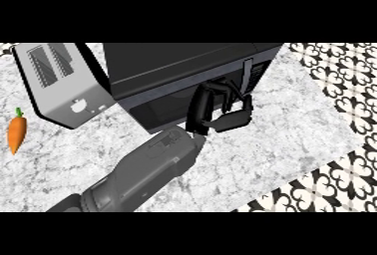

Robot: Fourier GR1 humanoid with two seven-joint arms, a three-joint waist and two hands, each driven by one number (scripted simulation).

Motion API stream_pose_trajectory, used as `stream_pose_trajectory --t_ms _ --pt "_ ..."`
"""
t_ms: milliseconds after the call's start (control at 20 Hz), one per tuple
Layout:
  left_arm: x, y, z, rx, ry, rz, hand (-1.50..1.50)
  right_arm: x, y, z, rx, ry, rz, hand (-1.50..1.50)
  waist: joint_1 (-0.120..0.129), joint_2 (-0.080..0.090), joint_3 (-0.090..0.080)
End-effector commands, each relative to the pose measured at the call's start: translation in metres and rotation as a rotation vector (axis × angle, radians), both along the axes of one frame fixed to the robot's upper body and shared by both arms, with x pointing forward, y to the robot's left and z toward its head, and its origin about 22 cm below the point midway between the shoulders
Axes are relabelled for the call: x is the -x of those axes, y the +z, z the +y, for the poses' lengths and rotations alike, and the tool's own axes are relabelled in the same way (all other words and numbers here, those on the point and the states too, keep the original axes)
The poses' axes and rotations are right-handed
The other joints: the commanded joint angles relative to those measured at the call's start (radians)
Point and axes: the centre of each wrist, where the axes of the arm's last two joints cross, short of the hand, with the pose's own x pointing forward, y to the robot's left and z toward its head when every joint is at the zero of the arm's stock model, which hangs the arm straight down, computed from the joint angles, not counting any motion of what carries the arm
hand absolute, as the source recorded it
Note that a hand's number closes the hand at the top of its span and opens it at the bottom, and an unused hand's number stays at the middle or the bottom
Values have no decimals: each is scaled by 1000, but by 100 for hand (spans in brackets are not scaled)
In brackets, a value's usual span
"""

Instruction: Pick up the milk, place it into the microwave and close the microwave

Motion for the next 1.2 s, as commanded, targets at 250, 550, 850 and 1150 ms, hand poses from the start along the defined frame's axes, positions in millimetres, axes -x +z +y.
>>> stream_pose_trajectory --t_ms 250,550,850,1150 --pt "-15 2 4 5 35 4 150 -2 8 -5 -8 3 2 -150 -17 13 1" --pt "-16 2 4 13 26 0 150 -6 17 -4 10 52 -8 -150 -3 16 1" --pt "-17 2 2 10 18 -17 150 -9 22 -5 11 102 5 -150 -3 18 2" --pt "-17 1 2 20 15 -19 150 -9 24 -6 13 129 26 -150 -4 17 2"
